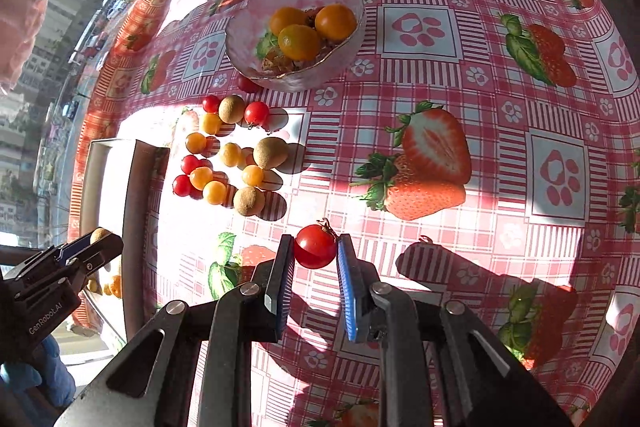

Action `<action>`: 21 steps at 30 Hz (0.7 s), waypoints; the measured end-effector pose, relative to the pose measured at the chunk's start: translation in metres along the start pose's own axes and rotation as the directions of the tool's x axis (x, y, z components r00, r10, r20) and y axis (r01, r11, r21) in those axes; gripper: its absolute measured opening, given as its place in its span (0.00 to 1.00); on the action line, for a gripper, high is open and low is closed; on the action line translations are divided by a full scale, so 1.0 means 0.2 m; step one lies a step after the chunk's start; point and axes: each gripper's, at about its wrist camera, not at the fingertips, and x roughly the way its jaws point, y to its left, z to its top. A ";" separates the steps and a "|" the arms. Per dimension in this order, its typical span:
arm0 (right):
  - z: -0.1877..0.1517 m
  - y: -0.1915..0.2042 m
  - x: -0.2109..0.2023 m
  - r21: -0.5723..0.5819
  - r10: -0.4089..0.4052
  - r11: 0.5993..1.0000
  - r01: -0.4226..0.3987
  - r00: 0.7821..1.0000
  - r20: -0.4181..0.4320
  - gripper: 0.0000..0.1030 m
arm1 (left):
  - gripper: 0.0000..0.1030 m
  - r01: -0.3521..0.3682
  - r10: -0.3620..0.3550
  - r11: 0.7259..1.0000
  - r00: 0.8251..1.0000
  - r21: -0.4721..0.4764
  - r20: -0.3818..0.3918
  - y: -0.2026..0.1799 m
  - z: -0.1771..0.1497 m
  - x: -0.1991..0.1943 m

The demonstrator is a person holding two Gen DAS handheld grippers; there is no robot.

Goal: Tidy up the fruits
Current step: 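Grasp a red cherry tomato with the right tool while the left tool grasps a brown fruit, then carry the tomato and brown fruit into the white tray and open both tools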

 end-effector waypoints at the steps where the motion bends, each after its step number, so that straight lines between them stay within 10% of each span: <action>1: -0.01 0.01 -0.01 0.003 -0.003 1.000 0.003 1.000 0.001 0.22 | 0.29 0.007 -0.007 1.000 1.000 0.010 0.008 0.03 -0.01 -0.01; 21: -0.20 1.02 0.20 0.005 0.037 0.999 -0.037 0.999 -0.006 0.22 | 0.29 -0.034 0.037 0.988 0.999 0.154 -0.017 0.89 -0.08 0.00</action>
